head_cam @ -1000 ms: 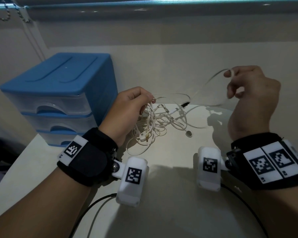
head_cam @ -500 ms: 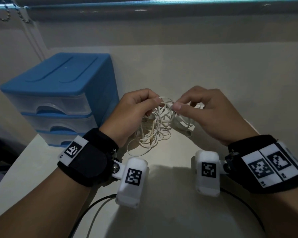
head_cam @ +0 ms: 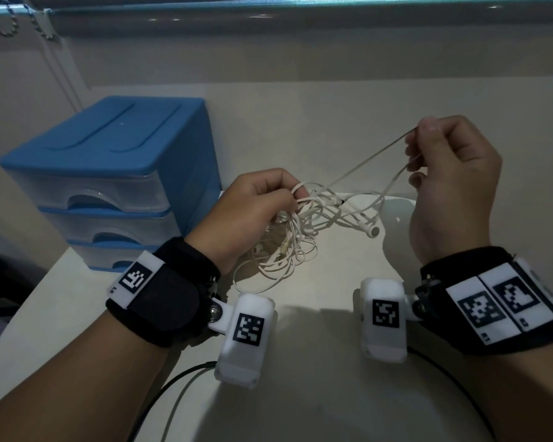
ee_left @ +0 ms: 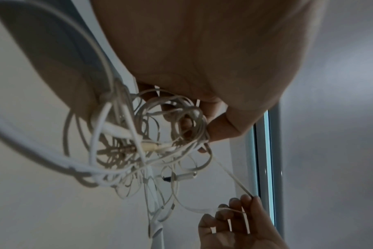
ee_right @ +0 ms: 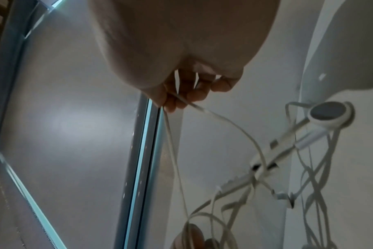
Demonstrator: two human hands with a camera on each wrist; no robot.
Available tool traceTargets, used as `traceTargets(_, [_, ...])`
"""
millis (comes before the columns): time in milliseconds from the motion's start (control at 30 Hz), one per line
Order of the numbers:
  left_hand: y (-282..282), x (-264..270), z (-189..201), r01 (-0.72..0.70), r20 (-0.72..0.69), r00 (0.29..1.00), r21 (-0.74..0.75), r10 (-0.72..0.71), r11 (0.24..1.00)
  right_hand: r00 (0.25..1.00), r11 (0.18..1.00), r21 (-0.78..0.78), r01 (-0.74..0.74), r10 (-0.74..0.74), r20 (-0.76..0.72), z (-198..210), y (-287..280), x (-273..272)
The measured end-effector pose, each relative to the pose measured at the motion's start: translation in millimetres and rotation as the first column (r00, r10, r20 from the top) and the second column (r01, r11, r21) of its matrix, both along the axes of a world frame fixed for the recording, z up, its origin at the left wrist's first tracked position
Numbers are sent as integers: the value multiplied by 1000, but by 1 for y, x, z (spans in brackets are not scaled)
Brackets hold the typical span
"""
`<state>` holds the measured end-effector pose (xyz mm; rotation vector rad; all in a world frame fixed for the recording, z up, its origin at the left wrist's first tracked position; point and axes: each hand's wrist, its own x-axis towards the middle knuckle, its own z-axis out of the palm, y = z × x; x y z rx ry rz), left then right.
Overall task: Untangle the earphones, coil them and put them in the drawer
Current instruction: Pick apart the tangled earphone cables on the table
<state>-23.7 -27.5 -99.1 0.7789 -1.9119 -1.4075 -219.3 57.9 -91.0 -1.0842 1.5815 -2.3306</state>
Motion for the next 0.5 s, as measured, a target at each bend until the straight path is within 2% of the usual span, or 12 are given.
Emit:
traceTargets(300, [2, -1, 0, -28, -20, 999, -18, 28, 999, 982, 979, -85, 188, -183, 55, 3, 2, -1])
traceTargets(500, [-1, 0, -2, -70, 1, 998, -30, 70, 997, 934, 916, -197, 349, -321, 158, 3, 4, -11])
